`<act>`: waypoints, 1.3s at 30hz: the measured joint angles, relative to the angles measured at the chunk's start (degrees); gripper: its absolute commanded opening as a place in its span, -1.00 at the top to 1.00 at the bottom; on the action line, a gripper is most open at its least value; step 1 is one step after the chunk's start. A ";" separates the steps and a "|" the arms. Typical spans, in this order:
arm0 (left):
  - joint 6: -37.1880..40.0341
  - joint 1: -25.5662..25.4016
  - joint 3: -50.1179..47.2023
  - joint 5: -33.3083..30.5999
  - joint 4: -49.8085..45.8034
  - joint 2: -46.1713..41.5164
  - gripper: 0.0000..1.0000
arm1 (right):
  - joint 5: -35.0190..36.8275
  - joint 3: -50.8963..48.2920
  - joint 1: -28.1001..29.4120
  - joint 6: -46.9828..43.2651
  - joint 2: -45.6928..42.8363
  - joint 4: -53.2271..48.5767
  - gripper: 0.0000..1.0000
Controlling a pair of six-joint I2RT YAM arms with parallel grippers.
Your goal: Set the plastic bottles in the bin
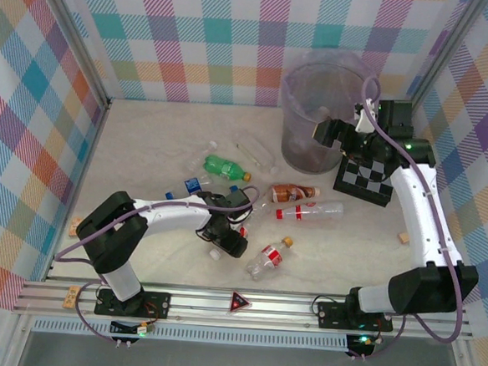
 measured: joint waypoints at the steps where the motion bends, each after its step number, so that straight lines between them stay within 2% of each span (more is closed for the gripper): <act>1: -0.02 -0.04 0.04 -0.42 -0.13 0.09 -0.37 | 0.00 -0.07 0.00 0.11 -0.20 0.07 -0.99; 3: 0.09 -0.04 0.13 -0.94 -0.31 0.20 -0.26 | -0.20 -0.07 0.00 0.24 -0.42 0.68 -0.99; 8: 0.09 -0.70 0.66 0.35 -0.28 0.24 -0.20 | -1.44 -0.15 0.00 0.39 -1.11 1.77 -0.99; 11: 0.22 -1.27 1.57 1.33 -0.59 0.24 -0.07 | -3.54 -0.39 0.00 0.42 -1.84 2.60 -0.99; 19: 0.28 -1.29 6.10 2.54 -2.54 -3.96 -0.06 | -9.90 -0.42 0.00 0.28 -2.38 2.91 -0.99; 24: -0.70 -1.16 11.56 1.60 -3.43 -8.37 -0.02 | -10.40 -0.42 1.60 0.70 -2.16 2.93 -0.98; 35: -8.13 0.00 15.15 3.61 5.75 -10.34 0.03 | -12.26 -0.66 9.27 2.27 4.85 4.09 -1.00; 39: -10.47 0.59 15.06 4.17 9.79 -10.34 0.03 | -13.00 -1.62 10.86 3.56 6.69 5.60 -0.91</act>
